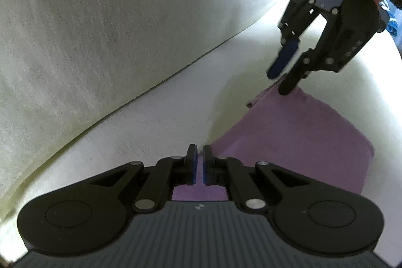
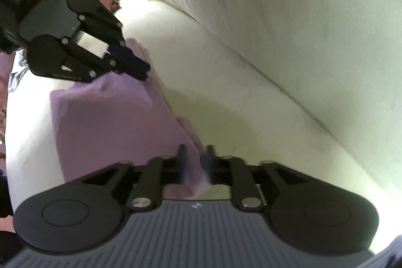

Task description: Fold clothes

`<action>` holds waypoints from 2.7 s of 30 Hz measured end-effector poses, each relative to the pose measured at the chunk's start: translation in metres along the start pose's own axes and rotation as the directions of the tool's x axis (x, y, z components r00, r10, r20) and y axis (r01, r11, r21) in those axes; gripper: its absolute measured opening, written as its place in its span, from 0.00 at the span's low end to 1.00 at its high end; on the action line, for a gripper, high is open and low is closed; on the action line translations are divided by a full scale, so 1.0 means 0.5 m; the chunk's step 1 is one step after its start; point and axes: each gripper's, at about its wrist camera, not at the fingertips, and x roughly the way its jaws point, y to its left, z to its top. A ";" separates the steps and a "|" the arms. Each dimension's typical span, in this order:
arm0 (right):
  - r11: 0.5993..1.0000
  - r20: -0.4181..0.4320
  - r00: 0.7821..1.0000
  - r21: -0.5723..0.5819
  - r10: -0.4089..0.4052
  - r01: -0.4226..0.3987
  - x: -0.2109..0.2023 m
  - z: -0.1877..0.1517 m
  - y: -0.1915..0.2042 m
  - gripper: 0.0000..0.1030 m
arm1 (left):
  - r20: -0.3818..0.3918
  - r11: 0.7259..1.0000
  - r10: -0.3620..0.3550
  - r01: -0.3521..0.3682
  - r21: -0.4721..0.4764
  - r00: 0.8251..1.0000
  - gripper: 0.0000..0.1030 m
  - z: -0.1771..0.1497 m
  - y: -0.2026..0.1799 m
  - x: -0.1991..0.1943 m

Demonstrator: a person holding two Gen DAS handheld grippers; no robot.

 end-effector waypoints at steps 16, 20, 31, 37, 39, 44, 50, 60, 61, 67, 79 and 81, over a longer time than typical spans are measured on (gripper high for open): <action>0.985 -0.111 0.987 -0.114 0.114 -0.127 0.059 0.040 0.002 0.08 | 0.031 1.000 -0.007 0.007 -0.015 1.000 0.07 0.038 -0.009 0.013; 0.993 -0.066 0.993 -0.063 0.100 -0.104 0.022 0.054 -0.017 0.19 | 0.030 0.999 0.001 0.000 -0.033 1.000 0.07 0.047 -0.011 0.017; 0.905 -0.025 0.999 0.425 0.038 -0.024 -0.058 -0.109 0.027 0.41 | -0.190 0.930 0.128 -0.185 -0.317 0.973 0.07 -0.100 -0.003 -0.094; 0.694 0.028 0.999 0.720 -0.021 -0.006 -0.070 -0.236 0.148 0.41 | -0.240 0.749 0.080 -0.218 -0.626 0.967 0.22 -0.205 -0.019 -0.159; 0.618 0.054 0.997 0.786 -0.058 -0.007 -0.073 -0.260 0.162 0.41 | -0.185 0.676 0.060 -0.177 -0.716 0.981 0.23 -0.220 -0.024 -0.149; 0.554 0.082 0.991 0.833 -0.103 -0.011 -0.051 -0.277 0.193 0.41 | -0.146 0.535 0.082 -0.167 -0.828 0.986 0.40 -0.250 0.001 -0.144; 0.497 0.103 0.979 0.868 -0.177 -0.002 -0.034 -0.283 0.222 0.48 | -0.155 0.392 0.080 -0.174 -0.904 0.985 0.49 -0.307 0.007 -0.087; 0.373 0.081 0.969 0.928 -0.235 0.013 -0.019 -0.294 0.227 0.49 | -0.068 0.277 0.067 -0.084 -0.957 0.995 0.26 -0.300 0.006 -0.070; 0.348 0.085 0.966 0.938 -0.244 0.005 -0.021 -0.300 0.223 0.49 | -0.065 0.264 0.063 -0.079 -0.961 0.996 0.23 -0.306 0.010 -0.067; 0.218 0.118 0.950 0.974 -0.289 -0.054 -0.015 -0.323 0.209 0.51 | -0.091 0.339 0.051 -0.103 -0.935 0.995 0.07 -0.283 0.002 -0.051; 0.340 0.078 0.947 0.940 -0.310 0.033 -0.014 -0.274 0.215 0.09 | -0.162 0.532 0.112 -0.197 -0.823 0.980 0.02 -0.230 -0.053 -0.058; 0.361 0.063 0.948 0.931 -0.313 0.057 -0.025 -0.264 0.218 0.09 | -0.177 0.563 0.112 -0.209 -0.800 0.978 0.02 -0.217 -0.067 -0.061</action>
